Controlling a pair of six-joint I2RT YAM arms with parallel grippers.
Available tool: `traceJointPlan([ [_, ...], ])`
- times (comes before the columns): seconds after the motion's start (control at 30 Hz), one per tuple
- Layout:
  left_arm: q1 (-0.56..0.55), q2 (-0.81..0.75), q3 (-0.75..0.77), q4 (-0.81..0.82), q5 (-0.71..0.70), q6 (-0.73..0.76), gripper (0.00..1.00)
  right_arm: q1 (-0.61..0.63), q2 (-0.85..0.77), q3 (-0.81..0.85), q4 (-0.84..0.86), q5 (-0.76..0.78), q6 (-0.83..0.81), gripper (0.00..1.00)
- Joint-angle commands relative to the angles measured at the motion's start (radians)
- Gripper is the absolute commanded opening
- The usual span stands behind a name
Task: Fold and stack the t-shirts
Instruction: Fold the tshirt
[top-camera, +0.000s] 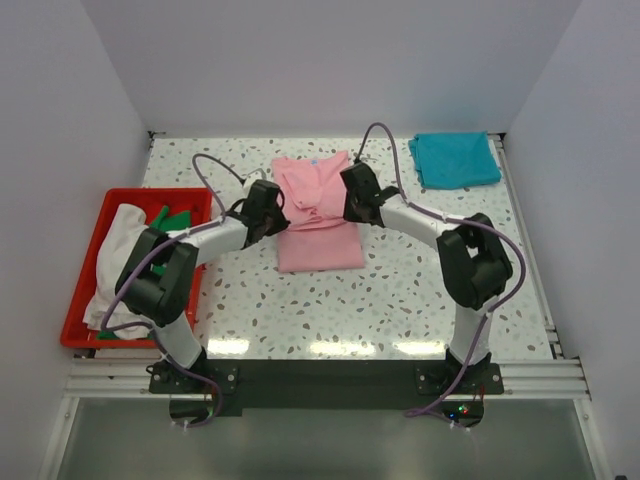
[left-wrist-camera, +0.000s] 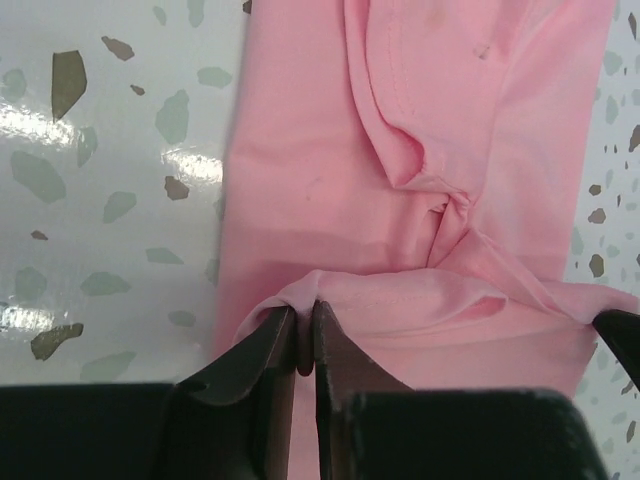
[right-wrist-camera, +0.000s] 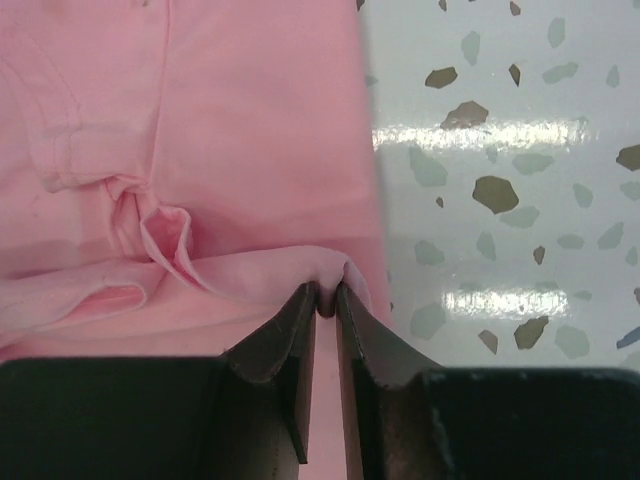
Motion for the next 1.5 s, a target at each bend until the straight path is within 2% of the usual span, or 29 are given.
traceJointPlan([
  [0.0, 0.026, 0.003, 0.040, 0.124, 0.070, 0.056, 0.18, -0.019, 0.033, 0.071, 0.015, -0.036, -0.027, 0.21],
  [0.03, 0.032, -0.002, 0.040, 0.130, 0.077, 0.061, 0.24, -0.029, 0.034, 0.084, 0.013, -0.046, -0.031, 0.27],
  [0.07, 0.041, -0.008, 0.038, 0.136, 0.084, 0.073, 0.36, -0.032, 0.034, 0.088, 0.010, -0.050, -0.036, 0.32],
  [0.1, 0.046, -0.017, 0.027, 0.153, 0.093, 0.079, 0.43, -0.036, 0.031, 0.093, 0.004, -0.055, -0.042, 0.44],
  [0.17, 0.063, -0.057, 0.017, 0.156, 0.103, 0.097, 0.57, -0.042, 0.016, 0.110, -0.024, -0.053, -0.059, 0.52],
  [0.23, 0.067, -0.107, 0.010, 0.135, 0.095, 0.110, 0.60, -0.045, -0.019, 0.108, -0.039, -0.046, -0.076, 0.57],
  [0.3, 0.063, -0.140, -0.006, 0.077, 0.064, 0.110, 0.60, -0.042, -0.048, 0.088, -0.047, -0.052, -0.074, 0.57],
  [0.4, 0.028, -0.203, -0.061, 0.051, 0.020, 0.090, 0.49, -0.021, -0.116, 0.003, -0.028, -0.064, -0.059, 0.51],
  [0.47, -0.027, -0.232, -0.085, 0.000, -0.014, 0.070, 0.34, 0.007, -0.142, -0.059, -0.012, -0.073, -0.050, 0.40],
  [0.5, -0.048, -0.236, -0.097, -0.009, -0.026, 0.064, 0.29, 0.025, -0.147, -0.076, -0.005, -0.072, -0.045, 0.37],
  [0.53, -0.089, -0.235, -0.100, -0.014, -0.037, 0.059, 0.18, 0.033, -0.147, -0.100, 0.001, -0.073, -0.042, 0.33],
  [0.57, -0.104, -0.230, -0.103, -0.012, -0.043, 0.050, 0.15, 0.037, -0.141, -0.108, 0.007, -0.078, -0.042, 0.28],
  [0.67, -0.129, -0.177, -0.092, -0.002, -0.028, 0.039, 0.01, 0.042, -0.107, -0.099, 0.025, -0.107, -0.040, 0.21],
  [1.0, -0.108, 0.058, 0.089, 0.024, -0.012, 0.077, 0.00, 0.037, 0.114, 0.146, -0.039, -0.122, -0.091, 0.20],
  [1.47, 0.003, 0.225, 0.253, 0.006, 0.012, 0.122, 0.00, -0.015, 0.263, 0.308, -0.096, -0.132, -0.108, 0.20],
])
